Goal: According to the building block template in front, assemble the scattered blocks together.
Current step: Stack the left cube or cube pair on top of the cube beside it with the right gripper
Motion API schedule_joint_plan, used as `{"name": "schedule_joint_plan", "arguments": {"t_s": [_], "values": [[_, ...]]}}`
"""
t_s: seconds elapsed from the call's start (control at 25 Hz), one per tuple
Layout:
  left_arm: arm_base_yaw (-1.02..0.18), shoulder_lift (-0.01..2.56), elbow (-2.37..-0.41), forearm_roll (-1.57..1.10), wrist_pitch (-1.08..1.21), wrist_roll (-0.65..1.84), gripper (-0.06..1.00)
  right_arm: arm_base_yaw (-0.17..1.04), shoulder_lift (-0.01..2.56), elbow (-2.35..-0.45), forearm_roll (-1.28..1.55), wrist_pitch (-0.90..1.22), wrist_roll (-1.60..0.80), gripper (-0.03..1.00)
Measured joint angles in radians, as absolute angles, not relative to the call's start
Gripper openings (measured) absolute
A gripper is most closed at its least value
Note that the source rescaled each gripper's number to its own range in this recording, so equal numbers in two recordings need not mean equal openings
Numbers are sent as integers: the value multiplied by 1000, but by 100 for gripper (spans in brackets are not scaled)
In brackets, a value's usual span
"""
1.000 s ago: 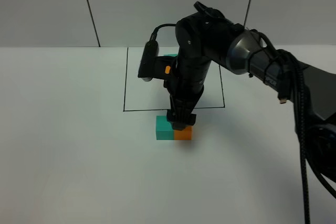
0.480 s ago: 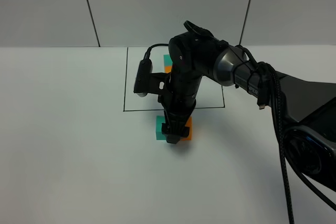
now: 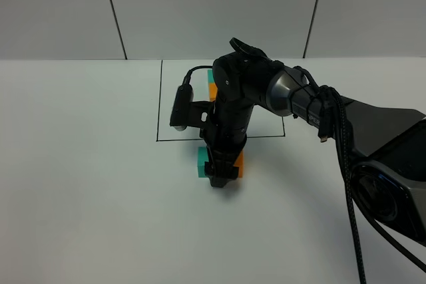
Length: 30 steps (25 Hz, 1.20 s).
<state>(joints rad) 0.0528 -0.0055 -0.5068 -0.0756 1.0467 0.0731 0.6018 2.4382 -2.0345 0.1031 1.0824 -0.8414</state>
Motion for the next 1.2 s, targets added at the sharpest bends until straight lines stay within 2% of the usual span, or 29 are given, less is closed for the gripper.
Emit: {"name": "schedule_joint_plan", "arguments": {"t_s": [0.04,0.16,0.2,0.4,0.56,0.64,0.88,1.04,1.2], "values": [[53,-5,-507,-76,1047,73,67,602,2438,-2035,105,1082,-841,48],[53,-5,-507,-76,1047,72,67,602,2442,-2035,105,1082,-841,9],[53,-5,-507,-76,1047,72,67,602,2443,-2035,105,1079,-841,2],[53,-5,-507,-76,1047,72,67,602,2443,-2035,111,1077,-821,2],[53,-5,-507,-76,1047,72,67,601,2424,-2035,110,1080,-690,2],[53,-5,-507,-76,1047,72,67,601,2393,-2035,108,1094,-555,2],[53,-5,-507,-76,1047,72,67,601,2310,-2035,75,1200,83,2],[53,-5,-507,-76,1047,72,67,601,2308,-2035,74,1211,350,2],[53,-5,-507,-76,1047,72,67,603,2309,-2034,74,1194,513,2]]}}
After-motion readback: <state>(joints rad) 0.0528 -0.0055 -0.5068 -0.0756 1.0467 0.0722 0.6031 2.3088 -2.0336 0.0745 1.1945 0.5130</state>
